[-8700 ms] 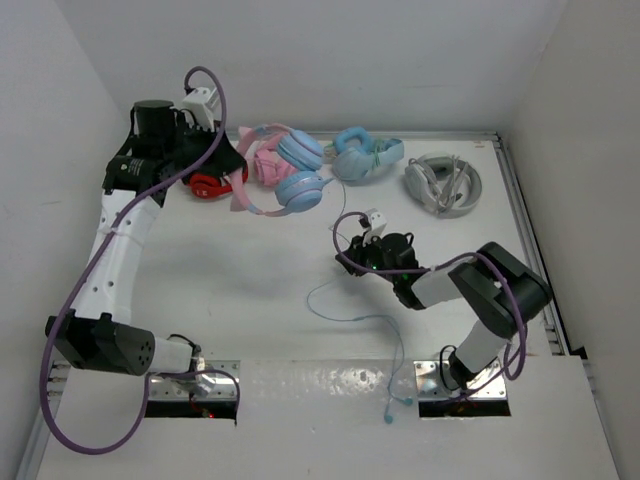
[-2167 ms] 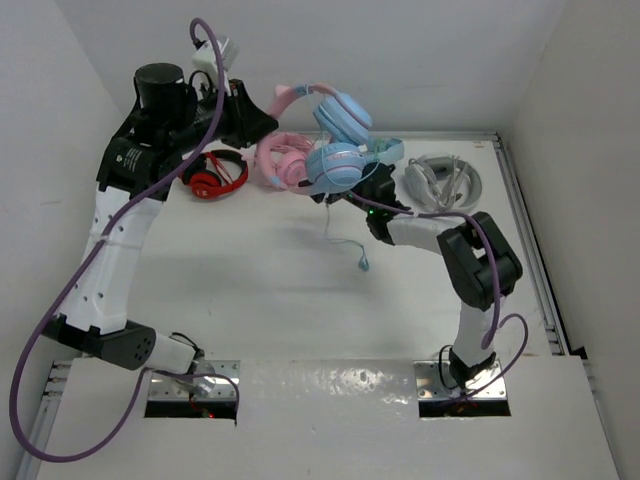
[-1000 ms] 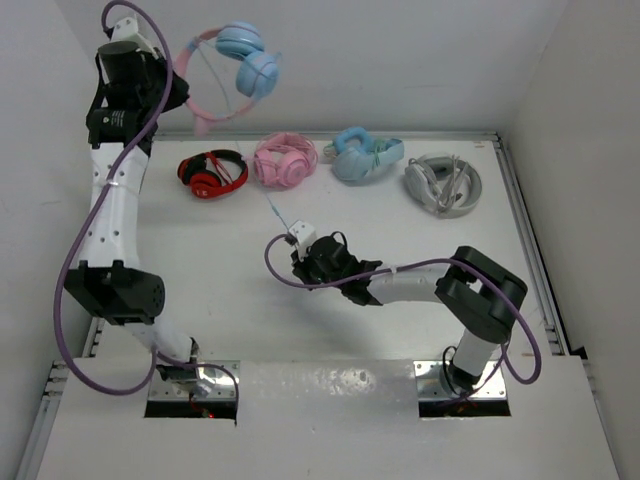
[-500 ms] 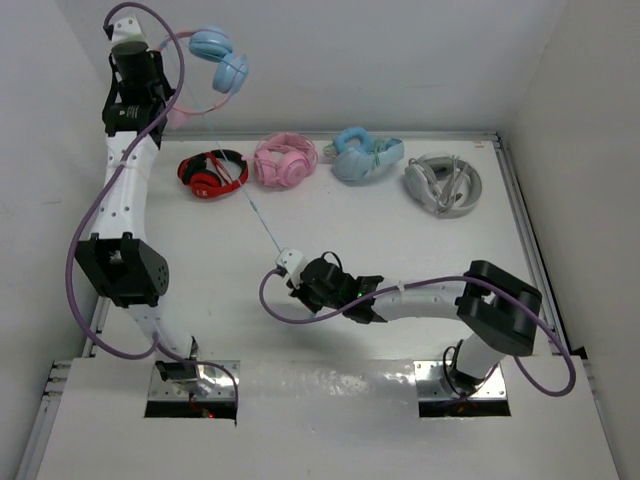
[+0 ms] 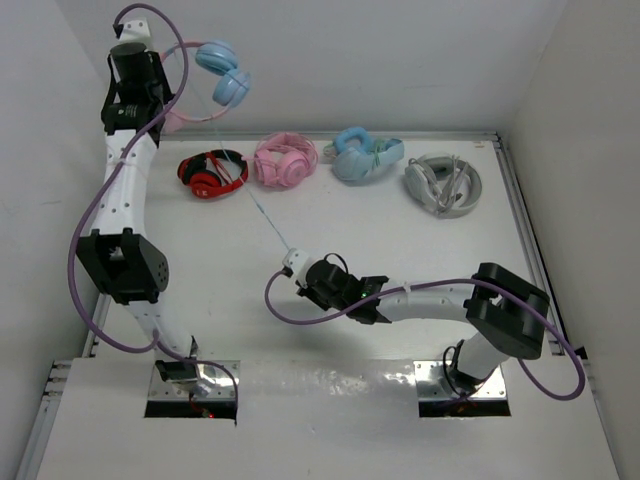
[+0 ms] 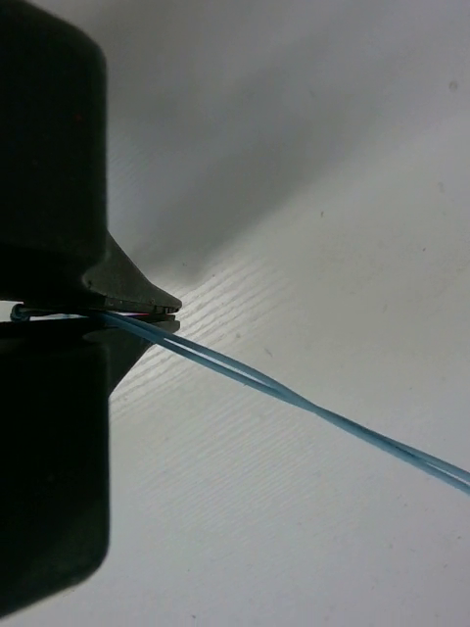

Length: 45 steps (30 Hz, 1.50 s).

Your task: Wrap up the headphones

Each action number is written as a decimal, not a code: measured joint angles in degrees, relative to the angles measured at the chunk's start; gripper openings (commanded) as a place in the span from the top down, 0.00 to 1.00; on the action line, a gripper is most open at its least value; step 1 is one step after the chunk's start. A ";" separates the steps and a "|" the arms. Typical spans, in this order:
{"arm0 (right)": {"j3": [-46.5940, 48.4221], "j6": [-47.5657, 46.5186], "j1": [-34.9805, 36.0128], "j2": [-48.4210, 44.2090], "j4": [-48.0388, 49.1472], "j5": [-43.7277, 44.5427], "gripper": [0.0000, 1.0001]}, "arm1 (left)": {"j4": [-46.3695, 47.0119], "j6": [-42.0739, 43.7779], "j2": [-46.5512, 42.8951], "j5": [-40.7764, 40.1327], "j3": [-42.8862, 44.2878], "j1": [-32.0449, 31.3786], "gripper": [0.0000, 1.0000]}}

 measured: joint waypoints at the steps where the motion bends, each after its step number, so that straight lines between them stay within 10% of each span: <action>1: 0.00 -0.24 0.00 0.00 -0.50 0.50 1.00 | -0.22 0.37 0.00 0.87 0.00 0.13 1.00; 45: 7.26 -2.23 9.53 -4.59 -10.56 -17.62 1.00 | -4.92 -13.03 10.45 10.34 9.46 4.09 1.00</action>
